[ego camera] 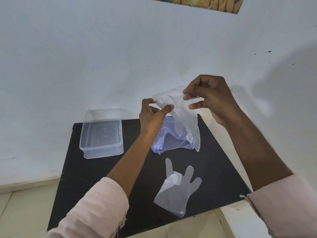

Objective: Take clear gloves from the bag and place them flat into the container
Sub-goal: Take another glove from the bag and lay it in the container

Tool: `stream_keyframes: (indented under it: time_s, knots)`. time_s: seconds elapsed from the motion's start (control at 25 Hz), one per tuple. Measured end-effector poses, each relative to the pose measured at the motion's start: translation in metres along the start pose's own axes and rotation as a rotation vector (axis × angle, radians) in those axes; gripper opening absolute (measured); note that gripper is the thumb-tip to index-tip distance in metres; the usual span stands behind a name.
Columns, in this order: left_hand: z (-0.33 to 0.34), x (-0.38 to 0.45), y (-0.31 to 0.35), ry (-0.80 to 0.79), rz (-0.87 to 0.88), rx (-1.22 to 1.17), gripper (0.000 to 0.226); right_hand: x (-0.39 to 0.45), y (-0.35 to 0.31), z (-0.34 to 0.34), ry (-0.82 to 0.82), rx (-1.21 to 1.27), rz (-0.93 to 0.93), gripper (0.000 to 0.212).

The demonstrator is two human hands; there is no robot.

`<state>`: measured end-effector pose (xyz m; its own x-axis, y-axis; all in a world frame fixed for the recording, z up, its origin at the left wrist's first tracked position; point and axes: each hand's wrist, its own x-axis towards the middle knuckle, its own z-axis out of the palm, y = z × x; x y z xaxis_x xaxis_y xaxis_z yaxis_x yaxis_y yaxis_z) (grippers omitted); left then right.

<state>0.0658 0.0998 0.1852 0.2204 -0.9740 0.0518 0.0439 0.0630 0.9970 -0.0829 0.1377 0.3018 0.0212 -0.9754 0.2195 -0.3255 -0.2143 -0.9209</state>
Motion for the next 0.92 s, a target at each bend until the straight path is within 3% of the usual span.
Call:
stream_keyframes:
  time_s: [0.4,0.72,0.84,0.92]
  knots:
    - [-0.016,0.005,-0.007,-0.03,-0.05,0.029,0.047,-0.002,0.0,-0.005,0.017,-0.001,0.005,0.009]
    - [-0.08,0.015,-0.003,-0.437,-0.18,0.325,0.04,-0.004,0.005,-0.003,-0.015,-0.021,0.019,0.01]
    - [-0.087,0.011,0.007,-0.37,-0.018,0.536,0.068,-0.004,0.006,0.002,-0.039,-0.009,0.021,0.009]
    - [-0.085,0.004,0.012,-0.319,0.181,0.526,0.086,-0.004,0.005,0.006,-0.048,-0.007,0.023,0.009]
